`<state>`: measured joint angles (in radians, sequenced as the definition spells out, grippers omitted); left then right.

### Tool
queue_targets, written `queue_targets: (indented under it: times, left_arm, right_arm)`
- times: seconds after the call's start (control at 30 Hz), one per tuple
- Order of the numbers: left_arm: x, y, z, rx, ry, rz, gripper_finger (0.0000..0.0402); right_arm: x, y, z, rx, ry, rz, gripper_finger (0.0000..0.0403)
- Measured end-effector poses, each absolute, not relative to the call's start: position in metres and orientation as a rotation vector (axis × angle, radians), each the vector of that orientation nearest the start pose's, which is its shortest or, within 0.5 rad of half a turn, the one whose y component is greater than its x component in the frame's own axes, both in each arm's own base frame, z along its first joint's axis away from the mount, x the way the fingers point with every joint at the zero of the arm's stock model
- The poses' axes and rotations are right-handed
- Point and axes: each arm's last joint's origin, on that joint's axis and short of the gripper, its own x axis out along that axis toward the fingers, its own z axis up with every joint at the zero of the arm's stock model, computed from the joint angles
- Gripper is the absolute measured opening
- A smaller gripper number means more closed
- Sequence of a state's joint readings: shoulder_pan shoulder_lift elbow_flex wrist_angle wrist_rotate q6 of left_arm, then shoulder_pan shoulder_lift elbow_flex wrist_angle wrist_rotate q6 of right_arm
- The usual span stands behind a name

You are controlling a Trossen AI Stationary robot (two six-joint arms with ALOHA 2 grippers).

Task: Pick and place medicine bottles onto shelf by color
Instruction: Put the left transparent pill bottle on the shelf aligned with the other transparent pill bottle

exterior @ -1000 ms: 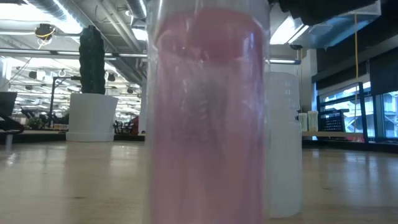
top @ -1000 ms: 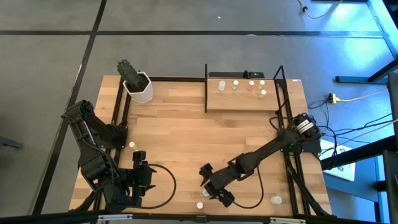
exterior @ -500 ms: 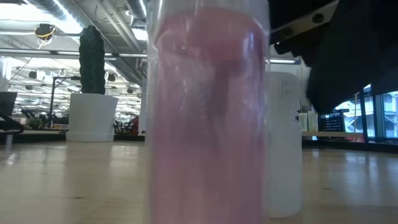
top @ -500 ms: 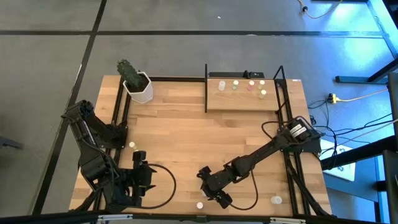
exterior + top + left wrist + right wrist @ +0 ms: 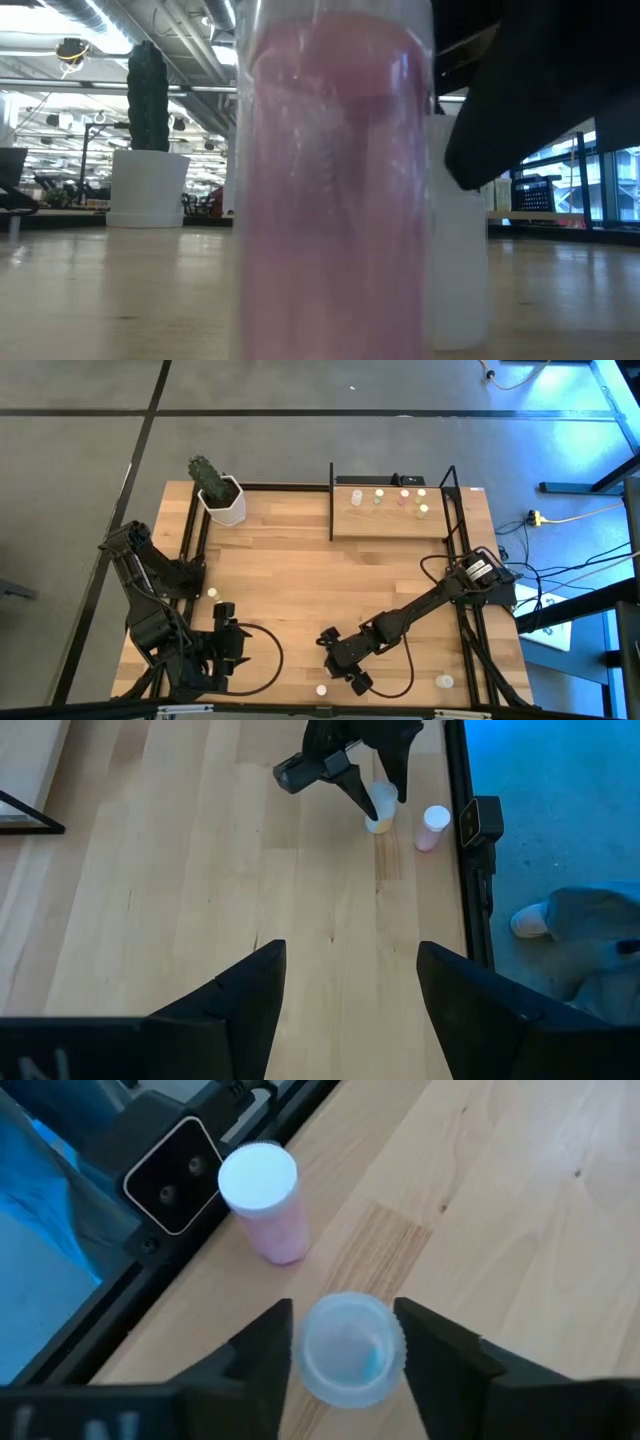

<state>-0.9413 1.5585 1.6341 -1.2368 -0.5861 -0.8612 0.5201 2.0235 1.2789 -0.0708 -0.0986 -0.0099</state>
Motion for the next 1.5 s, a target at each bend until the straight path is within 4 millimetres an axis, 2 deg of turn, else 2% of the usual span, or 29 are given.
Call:
queue_targets:
  times: [0.1, 0.37, 0.53, 0.8, 1.07, 1.5]
  left_arm:
    - [0.186, -0.227, 0.362, 0.002, 0.871, 0.065, 0.022]
    - [0.186, -0.227, 0.362, 0.002, 0.871, 0.064, 0.022]
    - [0.186, -0.228, 0.362, 0.002, 0.871, 0.064, 0.022]
    - [0.186, -0.228, 0.362, 0.002, 0.871, 0.064, 0.022]
    - [0.186, -0.228, 0.362, 0.002, 0.871, 0.064, 0.022]
    - [0.189, -0.225, 0.362, -0.005, 0.854, 0.088, 0.022]
  right_arm:
    - [0.365, 0.212, 0.149, -0.152, 0.815, 0.574, 0.0139]
    - [0.366, 0.212, 0.149, -0.059, 0.841, 0.521, 0.0139]
    - [0.366, 0.209, 0.151, -0.063, 0.843, 0.493, 0.0139]
    - [0.361, 0.198, 0.167, -0.062, 0.864, 0.335, 0.0139]
    - [0.36, 0.173, 0.193, 0.071, 0.869, 0.174, 0.0139]
    - [0.353, 0.134, 0.245, 0.238, 0.75, -0.014, 0.0141]
